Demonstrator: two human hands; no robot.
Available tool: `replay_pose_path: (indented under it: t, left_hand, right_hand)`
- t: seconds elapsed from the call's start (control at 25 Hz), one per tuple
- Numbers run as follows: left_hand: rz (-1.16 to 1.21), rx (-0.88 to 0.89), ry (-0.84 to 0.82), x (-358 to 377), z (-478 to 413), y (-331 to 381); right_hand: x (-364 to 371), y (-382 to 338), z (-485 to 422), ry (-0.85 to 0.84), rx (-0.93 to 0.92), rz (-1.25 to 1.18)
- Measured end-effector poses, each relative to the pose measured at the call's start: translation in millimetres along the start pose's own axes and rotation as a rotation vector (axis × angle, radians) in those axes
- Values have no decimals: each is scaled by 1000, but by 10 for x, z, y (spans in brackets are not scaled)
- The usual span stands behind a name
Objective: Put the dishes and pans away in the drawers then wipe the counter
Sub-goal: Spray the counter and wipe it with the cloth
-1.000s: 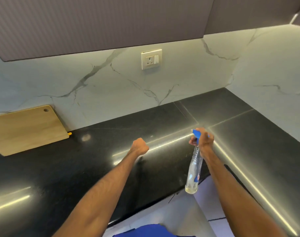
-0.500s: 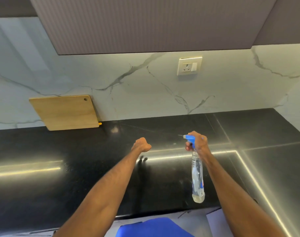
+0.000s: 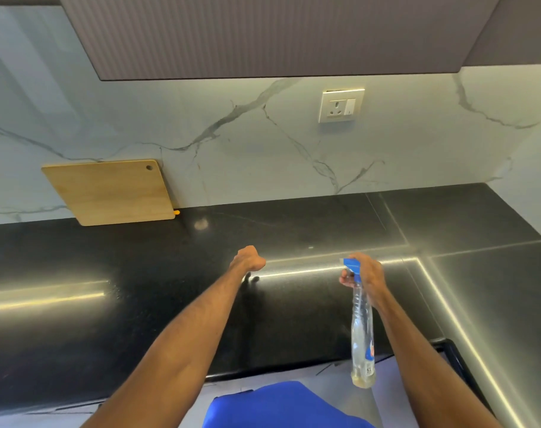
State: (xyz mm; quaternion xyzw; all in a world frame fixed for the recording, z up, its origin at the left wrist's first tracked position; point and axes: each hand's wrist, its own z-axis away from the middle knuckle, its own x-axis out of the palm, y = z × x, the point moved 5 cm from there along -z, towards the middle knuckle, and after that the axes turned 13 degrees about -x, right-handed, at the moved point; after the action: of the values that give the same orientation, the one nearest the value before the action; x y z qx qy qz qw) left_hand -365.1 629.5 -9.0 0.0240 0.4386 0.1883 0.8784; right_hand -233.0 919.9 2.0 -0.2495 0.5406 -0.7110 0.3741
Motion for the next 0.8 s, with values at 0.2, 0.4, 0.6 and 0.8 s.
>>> replay_pose_path:
  t: [0.2, 0.4, 0.6, 0.8]
  left_hand:
    - [-97, 74, 1, 99, 106, 82]
    - [-163, 151, -9, 172, 189, 30]
    - [-186, 198, -35, 149, 194, -384]
    - [-187, 242, -23, -17, 145, -1022]
  right_hand:
    - [-532, 330, 357, 167, 56, -29]
    - [-528, 363, 726, 150, 7, -58]
    - [-121, 185, 1126, 157, -90, -68]
    - [428, 192, 1547, 159, -128, -83]
